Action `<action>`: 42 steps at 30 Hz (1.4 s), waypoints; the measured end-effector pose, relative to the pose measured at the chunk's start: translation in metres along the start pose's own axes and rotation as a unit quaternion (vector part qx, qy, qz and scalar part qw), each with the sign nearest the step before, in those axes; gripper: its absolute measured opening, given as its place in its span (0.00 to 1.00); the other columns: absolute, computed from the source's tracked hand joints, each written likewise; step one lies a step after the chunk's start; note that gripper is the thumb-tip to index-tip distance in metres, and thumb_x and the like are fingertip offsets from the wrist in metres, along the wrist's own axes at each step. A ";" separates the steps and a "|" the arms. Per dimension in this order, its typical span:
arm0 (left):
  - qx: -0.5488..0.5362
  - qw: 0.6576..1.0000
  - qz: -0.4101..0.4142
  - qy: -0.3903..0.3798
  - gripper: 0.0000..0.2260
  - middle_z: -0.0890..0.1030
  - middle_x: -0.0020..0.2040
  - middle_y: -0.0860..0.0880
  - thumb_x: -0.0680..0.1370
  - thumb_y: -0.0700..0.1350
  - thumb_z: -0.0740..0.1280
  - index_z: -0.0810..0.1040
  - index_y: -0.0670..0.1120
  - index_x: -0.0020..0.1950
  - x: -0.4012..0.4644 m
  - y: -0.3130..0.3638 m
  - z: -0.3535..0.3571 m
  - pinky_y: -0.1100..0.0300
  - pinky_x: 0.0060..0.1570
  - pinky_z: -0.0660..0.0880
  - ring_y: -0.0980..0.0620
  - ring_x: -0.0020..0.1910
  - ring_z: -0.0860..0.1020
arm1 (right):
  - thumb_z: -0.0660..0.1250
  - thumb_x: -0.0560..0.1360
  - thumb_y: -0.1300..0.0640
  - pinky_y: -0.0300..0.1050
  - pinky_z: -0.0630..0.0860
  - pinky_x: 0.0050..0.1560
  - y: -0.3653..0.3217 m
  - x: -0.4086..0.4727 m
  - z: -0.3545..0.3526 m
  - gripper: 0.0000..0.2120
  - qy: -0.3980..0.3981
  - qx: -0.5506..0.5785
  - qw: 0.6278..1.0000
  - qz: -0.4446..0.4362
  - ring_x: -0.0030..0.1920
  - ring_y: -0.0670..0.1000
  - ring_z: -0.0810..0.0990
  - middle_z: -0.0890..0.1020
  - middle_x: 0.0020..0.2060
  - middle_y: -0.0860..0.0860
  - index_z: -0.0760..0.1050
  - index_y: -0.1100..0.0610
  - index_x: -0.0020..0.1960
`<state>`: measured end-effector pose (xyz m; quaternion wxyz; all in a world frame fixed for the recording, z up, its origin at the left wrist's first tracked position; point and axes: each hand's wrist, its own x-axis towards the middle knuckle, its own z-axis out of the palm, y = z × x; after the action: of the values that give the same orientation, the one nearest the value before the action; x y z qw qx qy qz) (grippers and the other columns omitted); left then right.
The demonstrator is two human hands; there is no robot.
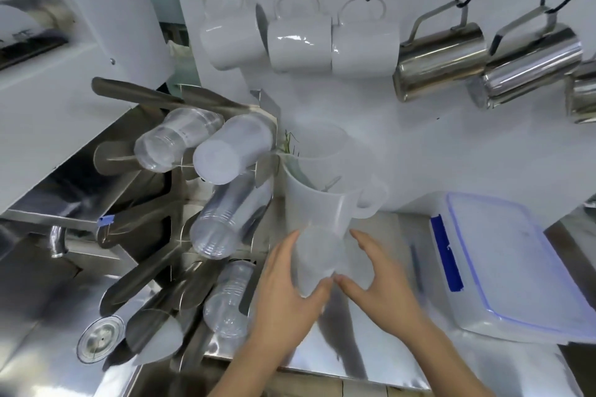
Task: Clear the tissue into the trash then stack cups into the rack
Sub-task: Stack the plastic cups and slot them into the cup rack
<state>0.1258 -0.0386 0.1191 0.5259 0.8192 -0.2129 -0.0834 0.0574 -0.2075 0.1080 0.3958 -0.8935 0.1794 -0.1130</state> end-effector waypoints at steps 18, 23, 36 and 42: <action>-0.128 0.970 -0.205 -0.003 0.27 0.79 0.66 0.58 0.72 0.36 0.74 0.74 0.54 0.68 0.014 -0.047 0.029 0.61 0.60 0.72 0.56 0.68 0.75 | 0.76 0.69 0.56 0.42 0.75 0.62 0.022 0.026 0.031 0.40 -0.058 0.091 0.994 0.026 0.59 0.44 0.78 0.73 0.67 0.43 0.60 0.47 0.75; -0.159 0.972 -0.174 0.003 0.28 0.80 0.64 0.58 0.68 0.40 0.73 0.76 0.57 0.66 0.009 -0.034 0.019 0.53 0.66 0.74 0.55 0.68 0.75 | 0.76 0.69 0.54 0.32 0.73 0.56 0.013 0.021 0.027 0.38 -0.036 0.090 0.995 0.019 0.57 0.41 0.78 0.75 0.65 0.42 0.62 0.47 0.74; -0.161 0.985 -0.039 -0.041 0.30 0.74 0.70 0.57 0.71 0.46 0.73 0.69 0.65 0.70 -0.015 0.015 -0.026 0.47 0.68 0.73 0.56 0.69 0.73 | 0.76 0.69 0.51 0.32 0.76 0.55 -0.060 -0.016 -0.014 0.36 0.059 0.144 0.988 -0.016 0.61 0.38 0.76 0.75 0.64 0.35 0.64 0.40 0.72; -0.145 0.987 0.058 -0.035 0.34 0.69 0.70 0.59 0.73 0.45 0.72 0.65 0.62 0.75 -0.034 0.032 -0.055 0.54 0.68 0.73 0.57 0.70 0.72 | 0.75 0.67 0.52 0.36 0.76 0.57 -0.107 -0.043 -0.019 0.35 0.099 0.211 0.972 -0.038 0.62 0.42 0.77 0.77 0.63 0.41 0.67 0.42 0.70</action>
<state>0.1064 0.0103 0.1688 0.6356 0.7169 -0.2640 -0.1112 0.0362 -0.1355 0.1982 0.5509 -0.7803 0.1563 -0.2514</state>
